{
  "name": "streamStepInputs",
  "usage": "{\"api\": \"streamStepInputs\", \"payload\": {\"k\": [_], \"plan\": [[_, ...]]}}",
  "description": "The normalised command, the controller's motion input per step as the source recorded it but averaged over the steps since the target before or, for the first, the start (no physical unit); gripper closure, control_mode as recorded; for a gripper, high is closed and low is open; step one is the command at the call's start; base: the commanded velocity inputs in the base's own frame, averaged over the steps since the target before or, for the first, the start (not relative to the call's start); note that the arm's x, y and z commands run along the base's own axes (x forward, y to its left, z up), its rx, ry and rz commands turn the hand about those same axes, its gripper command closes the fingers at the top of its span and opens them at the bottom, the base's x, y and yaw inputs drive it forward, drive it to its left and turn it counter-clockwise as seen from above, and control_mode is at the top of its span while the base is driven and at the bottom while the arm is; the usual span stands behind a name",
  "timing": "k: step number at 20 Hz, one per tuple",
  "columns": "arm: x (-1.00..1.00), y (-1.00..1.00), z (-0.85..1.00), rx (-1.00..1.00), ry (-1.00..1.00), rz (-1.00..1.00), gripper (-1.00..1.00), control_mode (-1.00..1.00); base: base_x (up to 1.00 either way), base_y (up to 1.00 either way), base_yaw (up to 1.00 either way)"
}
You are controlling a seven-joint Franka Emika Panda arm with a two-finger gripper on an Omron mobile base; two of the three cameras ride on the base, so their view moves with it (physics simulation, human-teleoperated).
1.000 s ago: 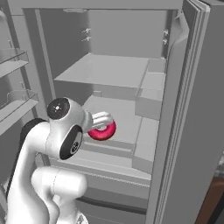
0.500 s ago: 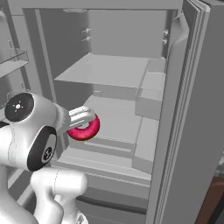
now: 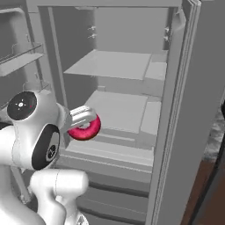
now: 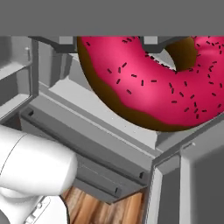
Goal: Take the cupcake and donut from the fridge and place them on the empty tray on the dining counter.
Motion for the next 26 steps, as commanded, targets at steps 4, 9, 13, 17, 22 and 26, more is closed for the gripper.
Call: {"api": "streamStepInputs", "payload": {"k": [4,9,13,17,22,26], "plan": [[0.00,0.00,0.00,0.00,0.00,0.00,1.00,1.00,-1.00,0.00,0.00],[0.00,0.00,0.00,0.00,0.00,0.00,1.00,1.00,-0.99,0.07,0.17],[0.00,0.00,0.00,0.00,0.00,0.00,1.00,1.00,-0.91,0.22,0.49],[0.00,0.00,0.00,0.00,0.00,0.00,1.00,1.00,-0.66,0.27,0.71],[0.00,0.00,0.00,0.00,0.00,0.00,1.00,1.00,-0.19,0.52,0.79],[0.00,0.00,0.00,0.00,0.00,0.00,1.00,1.00,0.00,0.77,0.78]]}}
